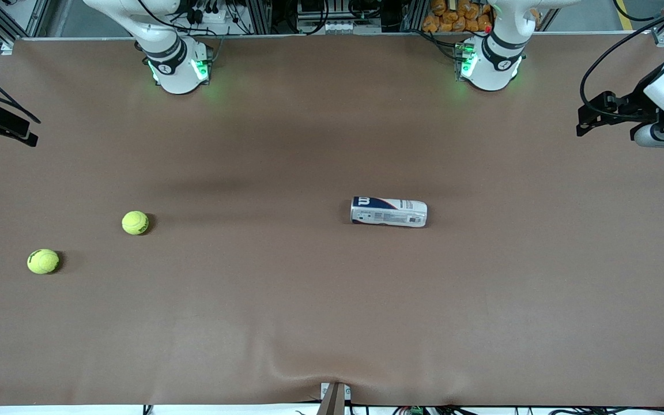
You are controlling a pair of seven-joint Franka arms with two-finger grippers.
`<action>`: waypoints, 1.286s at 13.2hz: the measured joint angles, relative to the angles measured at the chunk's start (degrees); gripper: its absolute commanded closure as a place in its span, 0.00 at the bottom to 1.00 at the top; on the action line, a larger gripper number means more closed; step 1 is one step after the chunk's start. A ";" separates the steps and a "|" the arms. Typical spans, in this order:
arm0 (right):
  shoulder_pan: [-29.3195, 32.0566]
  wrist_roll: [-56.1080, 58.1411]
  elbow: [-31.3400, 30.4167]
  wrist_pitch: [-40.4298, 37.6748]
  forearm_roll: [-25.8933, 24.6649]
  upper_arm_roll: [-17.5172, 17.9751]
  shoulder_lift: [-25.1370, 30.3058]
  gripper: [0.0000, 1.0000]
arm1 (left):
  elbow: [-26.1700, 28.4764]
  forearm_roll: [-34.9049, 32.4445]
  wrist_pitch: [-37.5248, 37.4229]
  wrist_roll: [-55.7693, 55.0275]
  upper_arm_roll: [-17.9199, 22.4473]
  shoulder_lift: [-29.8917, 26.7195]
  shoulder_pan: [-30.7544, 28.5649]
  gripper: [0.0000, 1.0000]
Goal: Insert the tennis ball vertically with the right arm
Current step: 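Reach the left gripper down to the Wilson can lying on its side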
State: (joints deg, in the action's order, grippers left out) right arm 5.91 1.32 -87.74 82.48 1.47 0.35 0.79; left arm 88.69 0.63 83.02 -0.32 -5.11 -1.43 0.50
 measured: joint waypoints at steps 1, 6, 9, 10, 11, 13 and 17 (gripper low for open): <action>0.00 -0.01 -0.01 0.00 -0.01 0.00 0.00 0.00 | 0.00 0.00 0.00 0.00 -0.01 0.07 0.01 0.00; 0.00 -0.14 -0.40 -0.02 -0.09 -0.09 0.00 0.00 | 0.01 0.00 -0.04 0.00 -0.03 0.23 0.03 0.00; 0.03 -0.22 -0.55 -0.05 -0.16 -0.22 -0.01 0.00 | 0.06 0.00 -0.06 1.28 -0.25 0.85 0.26 0.00; 0.05 -0.25 -0.58 -0.06 -0.18 -0.23 -0.01 0.00 | 0.10 0.00 -0.07 3.57 -0.46 1.28 0.41 0.00; 0.07 -0.30 -0.63 -0.06 -0.19 -0.25 -0.01 0.00 | 0.18 0.00 -0.07 6.06 -0.63 1.95 0.61 0.00; 0.14 -0.39 -0.70 -0.01 -0.22 -0.33 -0.03 0.00 | 0.25 0.02 -0.06 8.57 -0.82 3.72 1.79 0.00; 1.09 -0.53 -0.76 -0.08 -0.28 -0.55 -0.05 0.00 | 0.26 0.03 0.00 9.42 -1.98 7.00 6.50 0.00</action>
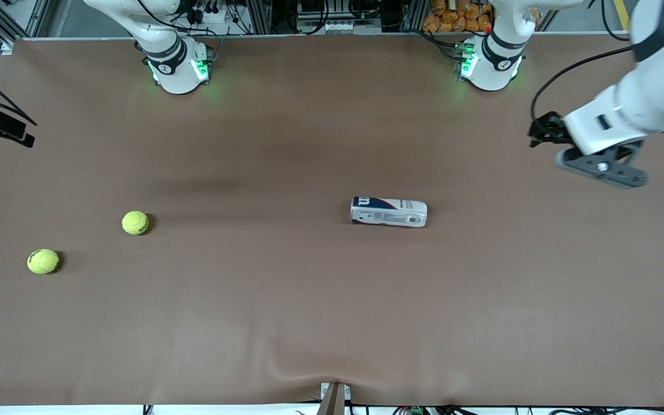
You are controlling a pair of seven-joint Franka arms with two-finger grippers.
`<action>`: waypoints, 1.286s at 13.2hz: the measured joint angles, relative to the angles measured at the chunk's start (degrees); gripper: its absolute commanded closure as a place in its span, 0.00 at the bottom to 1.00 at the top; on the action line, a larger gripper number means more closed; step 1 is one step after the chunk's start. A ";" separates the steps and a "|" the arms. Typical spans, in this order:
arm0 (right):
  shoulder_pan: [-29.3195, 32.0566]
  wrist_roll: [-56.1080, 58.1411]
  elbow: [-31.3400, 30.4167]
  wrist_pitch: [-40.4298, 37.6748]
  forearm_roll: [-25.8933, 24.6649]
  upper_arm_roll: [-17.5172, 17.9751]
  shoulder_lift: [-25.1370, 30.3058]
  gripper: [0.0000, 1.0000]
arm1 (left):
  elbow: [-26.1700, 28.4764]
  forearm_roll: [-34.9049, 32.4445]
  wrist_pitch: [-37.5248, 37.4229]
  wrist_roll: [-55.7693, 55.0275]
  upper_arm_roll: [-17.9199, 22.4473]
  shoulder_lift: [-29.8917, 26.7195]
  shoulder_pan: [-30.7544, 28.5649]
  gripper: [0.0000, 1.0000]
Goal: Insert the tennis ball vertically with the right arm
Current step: 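Reach the left gripper down to the Wilson can lying on its side, then grasp the Wilson can with the left gripper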
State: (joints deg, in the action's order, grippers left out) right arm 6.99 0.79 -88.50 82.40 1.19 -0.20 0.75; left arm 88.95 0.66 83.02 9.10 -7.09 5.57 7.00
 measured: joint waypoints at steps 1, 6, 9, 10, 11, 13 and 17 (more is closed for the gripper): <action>0.08 0.00 0.00 0.00 0.00 -0.05 0.00 0.00 | 0.01 0.00 0.00 0.05 -0.41 0.76 1.34 0.00; 0.12 -0.04 -0.01 1.38 0.00 -0.07 -0.01 0.00 | 0.04 0.00 1.59 4.85 -1.22 5.13 9.57 0.00; 0.13 -0.06 -0.08 1.72 0.00 -0.08 -0.16 0.00 | 0.14 0.00 3.61 10.05 -2.93 7.56 11.58 0.00; 0.13 -0.06 -0.13 1.86 0.00 -0.08 -0.21 0.00 | 0.25 -0.01 4.28 12.38 -4.00 8.68 11.71 0.00; 0.14 -0.07 -0.20 2.22 0.00 -0.09 -0.23 0.00 | 0.40 -0.03 5.50 15.22 -4.97 10.01 11.78 0.00; 0.17 -0.11 -0.46 3.55 0.00 -0.13 -0.24 0.00 | 0.94 -0.08 9.52 22.43 -6.00 12.67 12.09 0.00; 2.35 -0.18 -0.88 6.88 -0.02 -0.19 -0.63 0.00 | 3.74 -3.25 17.99 34.93 -6.47 15.12 14.17 0.00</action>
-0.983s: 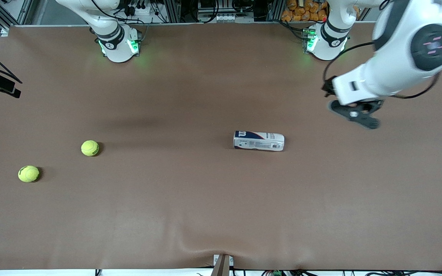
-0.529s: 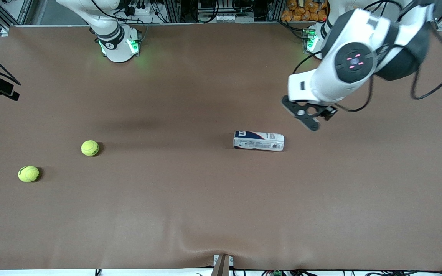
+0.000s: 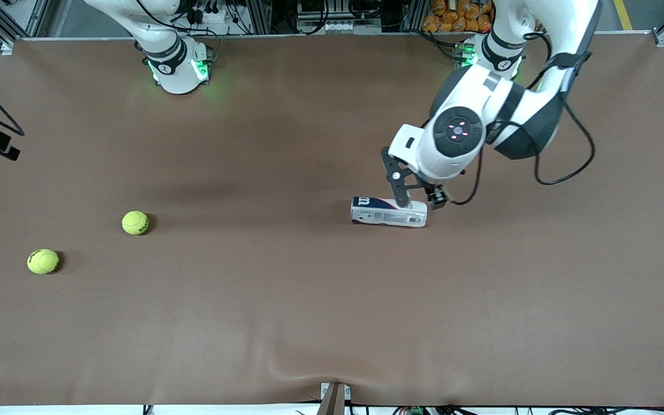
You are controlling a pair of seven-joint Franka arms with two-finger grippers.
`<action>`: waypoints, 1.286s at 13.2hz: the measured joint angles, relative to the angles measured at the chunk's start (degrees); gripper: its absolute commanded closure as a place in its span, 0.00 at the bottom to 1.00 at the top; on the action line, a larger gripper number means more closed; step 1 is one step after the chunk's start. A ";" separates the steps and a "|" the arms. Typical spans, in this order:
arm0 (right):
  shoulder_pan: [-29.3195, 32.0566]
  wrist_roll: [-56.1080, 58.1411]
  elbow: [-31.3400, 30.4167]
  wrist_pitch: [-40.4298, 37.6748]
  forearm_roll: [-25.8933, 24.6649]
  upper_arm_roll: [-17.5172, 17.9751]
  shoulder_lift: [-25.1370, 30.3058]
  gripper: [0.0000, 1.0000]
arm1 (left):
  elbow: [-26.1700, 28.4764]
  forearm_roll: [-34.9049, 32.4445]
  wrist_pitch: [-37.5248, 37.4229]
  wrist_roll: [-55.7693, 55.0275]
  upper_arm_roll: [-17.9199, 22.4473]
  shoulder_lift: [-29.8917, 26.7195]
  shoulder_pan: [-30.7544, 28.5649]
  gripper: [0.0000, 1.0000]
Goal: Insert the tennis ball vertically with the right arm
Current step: 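Grasp the Wilson can with the left gripper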
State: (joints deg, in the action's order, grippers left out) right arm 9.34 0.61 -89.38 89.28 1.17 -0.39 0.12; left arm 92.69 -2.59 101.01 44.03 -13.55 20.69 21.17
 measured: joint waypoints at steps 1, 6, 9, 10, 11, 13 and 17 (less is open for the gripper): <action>0.52 0.00 -0.08 0.57 0.00 -0.01 -0.23 0.00 | 0.89 -0.41 1.64 1.84 -0.11 0.12 0.54 0.00; 0.89 0.01 -0.22 2.54 0.00 0.03 -0.86 0.00 | 7.71 -3.96 13.01 4.50 -0.27 1.47 3.49 0.00; 0.89 0.01 -0.22 2.55 0.00 0.18 -0.86 0.00 | 9.94 -5.56 18.38 4.83 -0.32 3.20 4.21 0.00; 0.89 0.01 -0.23 2.49 0.00 0.26 -0.86 0.00 | 10.16 -6.02 20.11 4.90 -0.32 4.08 4.35 0.00; 0.89 0.01 -0.26 2.42 0.00 0.34 -0.86 0.00 | 10.24 -6.42 22.02 5.13 -0.32 5.07 4.41 0.00; 0.89 0.01 -0.33 2.35 0.00 0.42 -0.86 0.00 | 10.30 -8.73 25.59 6.07 -0.32 7.06 4.41 0.00; 0.89 0.01 -0.40 1.88 0.00 0.45 -0.86 0.00 | 11.58 -10.97 30.56 6.58 -0.32 9.19 4.41 0.00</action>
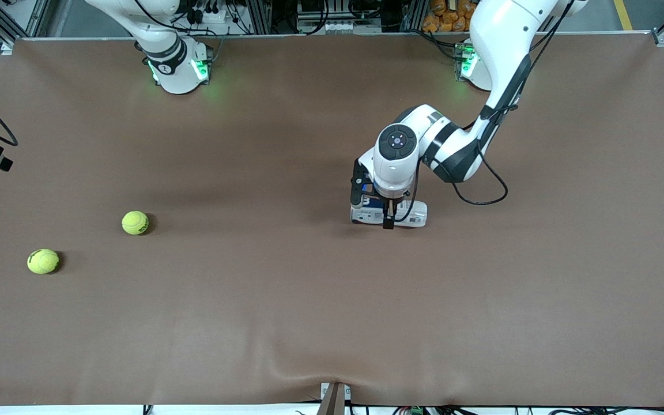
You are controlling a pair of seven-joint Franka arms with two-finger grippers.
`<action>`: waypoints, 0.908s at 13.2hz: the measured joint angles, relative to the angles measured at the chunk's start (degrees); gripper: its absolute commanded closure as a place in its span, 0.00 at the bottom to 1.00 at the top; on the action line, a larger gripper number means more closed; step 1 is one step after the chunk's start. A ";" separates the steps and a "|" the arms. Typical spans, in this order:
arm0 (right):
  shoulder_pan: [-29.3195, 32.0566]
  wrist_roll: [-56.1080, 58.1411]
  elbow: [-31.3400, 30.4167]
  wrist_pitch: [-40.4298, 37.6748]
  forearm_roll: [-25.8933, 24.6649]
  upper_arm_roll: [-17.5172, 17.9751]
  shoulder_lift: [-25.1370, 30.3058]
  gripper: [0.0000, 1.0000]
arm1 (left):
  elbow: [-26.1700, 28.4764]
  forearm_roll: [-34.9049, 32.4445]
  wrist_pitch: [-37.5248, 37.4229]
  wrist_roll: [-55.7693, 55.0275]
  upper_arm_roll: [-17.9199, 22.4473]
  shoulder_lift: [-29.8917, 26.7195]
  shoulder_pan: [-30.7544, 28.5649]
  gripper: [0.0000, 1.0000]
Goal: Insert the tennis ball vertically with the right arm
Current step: 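Grasp the Wilson can with the left gripper, then lift the can and turn it upright, open end up, with the left gripper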
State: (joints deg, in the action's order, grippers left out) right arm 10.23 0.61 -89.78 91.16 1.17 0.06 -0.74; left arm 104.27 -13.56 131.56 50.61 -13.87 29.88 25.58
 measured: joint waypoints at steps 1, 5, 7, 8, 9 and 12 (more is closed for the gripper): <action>0.00 0.00 0.00 -0.28 0.00 0.04 0.00 0.00 | 0.56 -0.03 1.59 0.01 0.00 0.29 -0.01 0.00; 0.00 0.00 -0.01 -0.39 0.00 0.15 0.00 0.00 | 3.93 -0.56 6.47 0.03 0.01 0.69 -0.09 0.00; 0.00 0.00 -0.07 -0.40 0.00 0.18 -0.03 0.00 | 5.21 -1.18 8.45 0.03 0.08 0.71 -0.23 0.00; 0.00 0.00 -0.11 -0.44 0.00 0.20 -0.07 0.00 | 5.48 -1.20 8.89 0.03 0.09 0.71 -0.25 0.00; 0.00 0.00 -0.15 -0.54 0.00 0.21 -0.10 0.00 | 5.53 -1.25 9.00 0.03 0.09 0.71 -0.21 0.00; 0.00 0.00 -0.35 -1.30 0.00 0.14 -0.27 0.00 | 5.67 -1.67 9.01 0.03 0.09 0.76 -0.22 0.00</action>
State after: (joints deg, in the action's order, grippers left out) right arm 10.23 0.61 -90.13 89.86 1.17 0.20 -1.01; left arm 109.94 -15.23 140.57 50.64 -13.78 30.64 25.36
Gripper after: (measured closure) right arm 0.000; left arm 0.000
